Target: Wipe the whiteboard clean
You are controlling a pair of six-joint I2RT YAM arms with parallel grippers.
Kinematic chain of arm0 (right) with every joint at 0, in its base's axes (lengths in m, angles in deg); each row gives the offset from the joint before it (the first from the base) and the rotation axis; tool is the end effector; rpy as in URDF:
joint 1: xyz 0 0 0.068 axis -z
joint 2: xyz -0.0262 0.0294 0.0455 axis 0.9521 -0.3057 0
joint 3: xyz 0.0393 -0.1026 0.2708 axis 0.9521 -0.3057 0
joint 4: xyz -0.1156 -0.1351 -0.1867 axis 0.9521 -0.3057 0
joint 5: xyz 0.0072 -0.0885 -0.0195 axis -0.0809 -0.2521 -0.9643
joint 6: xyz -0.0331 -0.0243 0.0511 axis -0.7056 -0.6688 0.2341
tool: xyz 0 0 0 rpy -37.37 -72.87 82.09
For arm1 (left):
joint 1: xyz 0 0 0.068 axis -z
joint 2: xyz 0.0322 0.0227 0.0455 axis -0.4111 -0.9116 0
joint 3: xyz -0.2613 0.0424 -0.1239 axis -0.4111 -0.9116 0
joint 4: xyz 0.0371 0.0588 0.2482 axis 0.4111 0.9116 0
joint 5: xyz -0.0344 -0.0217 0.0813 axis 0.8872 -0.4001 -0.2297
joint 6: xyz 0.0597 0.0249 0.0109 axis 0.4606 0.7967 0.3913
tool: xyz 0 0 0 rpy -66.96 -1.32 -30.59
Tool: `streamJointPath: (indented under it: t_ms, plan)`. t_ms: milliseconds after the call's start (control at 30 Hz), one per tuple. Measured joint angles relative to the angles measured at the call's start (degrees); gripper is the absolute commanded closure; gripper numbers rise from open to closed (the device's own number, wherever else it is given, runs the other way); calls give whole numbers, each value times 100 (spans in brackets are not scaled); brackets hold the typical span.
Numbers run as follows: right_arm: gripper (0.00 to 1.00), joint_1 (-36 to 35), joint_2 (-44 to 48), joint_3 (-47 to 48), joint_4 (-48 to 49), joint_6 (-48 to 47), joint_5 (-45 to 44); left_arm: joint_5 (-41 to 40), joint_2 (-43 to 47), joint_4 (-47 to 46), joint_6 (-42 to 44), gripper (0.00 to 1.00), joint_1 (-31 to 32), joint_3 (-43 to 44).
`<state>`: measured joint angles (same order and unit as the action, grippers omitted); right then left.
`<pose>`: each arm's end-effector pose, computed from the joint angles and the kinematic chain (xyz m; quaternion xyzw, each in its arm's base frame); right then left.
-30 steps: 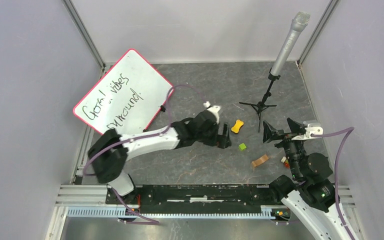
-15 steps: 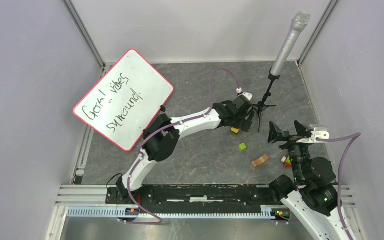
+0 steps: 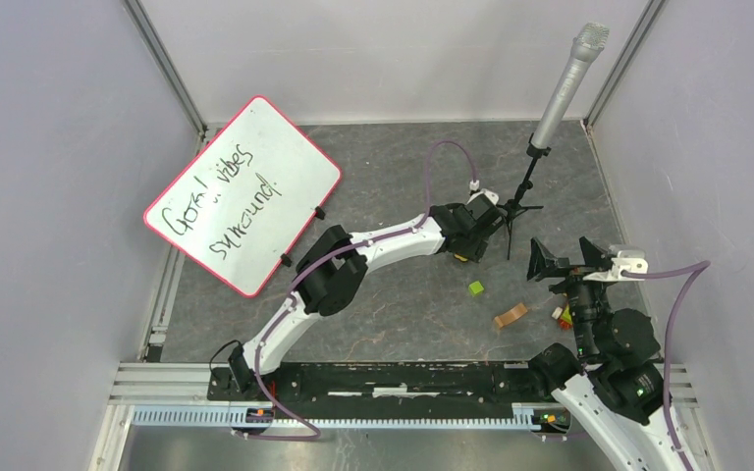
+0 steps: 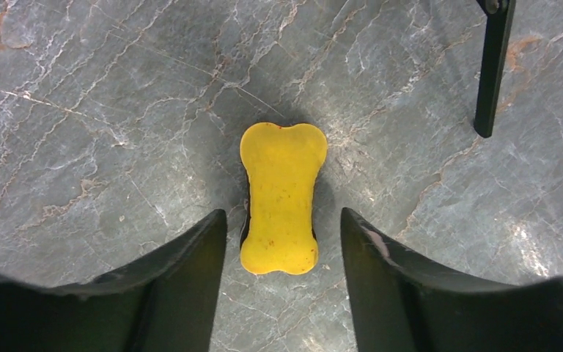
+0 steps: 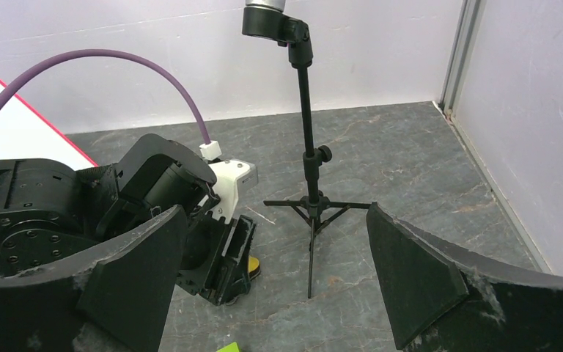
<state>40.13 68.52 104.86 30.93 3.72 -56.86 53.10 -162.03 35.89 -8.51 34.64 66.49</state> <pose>0.0460 -0.0007 0.3181 0.0492 0.6554 0.0928 0.7480 0.2904 -0.4588 0.1753 0.2476 0.9143 -0.1183 0.2978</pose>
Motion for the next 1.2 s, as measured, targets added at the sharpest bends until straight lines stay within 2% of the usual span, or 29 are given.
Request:
streamJointPath:
  t_ms: [467, 767, 933, 1100, 1200]
  plan:
    - [2, 0, -175, -2, 0, 2, 33, -142, -205, 42, 162, 45, 4, 243]
    - [2, 0, -321, -9, -2, 2, 72, -140, -306, 44, 229, 65, 4, 330]
    - [2, -2, -330, -22, -2, 0, 87, -170, -306, 37, 264, 68, 7, 328]
    - [2, 0, -400, -129, 2, -44, 125, -328, 122, 17, 284, 69, 7, -302]
    - [2, 0, -592, -199, -4, -127, 341, -507, 868, 118, 295, 69, -11, -1180]
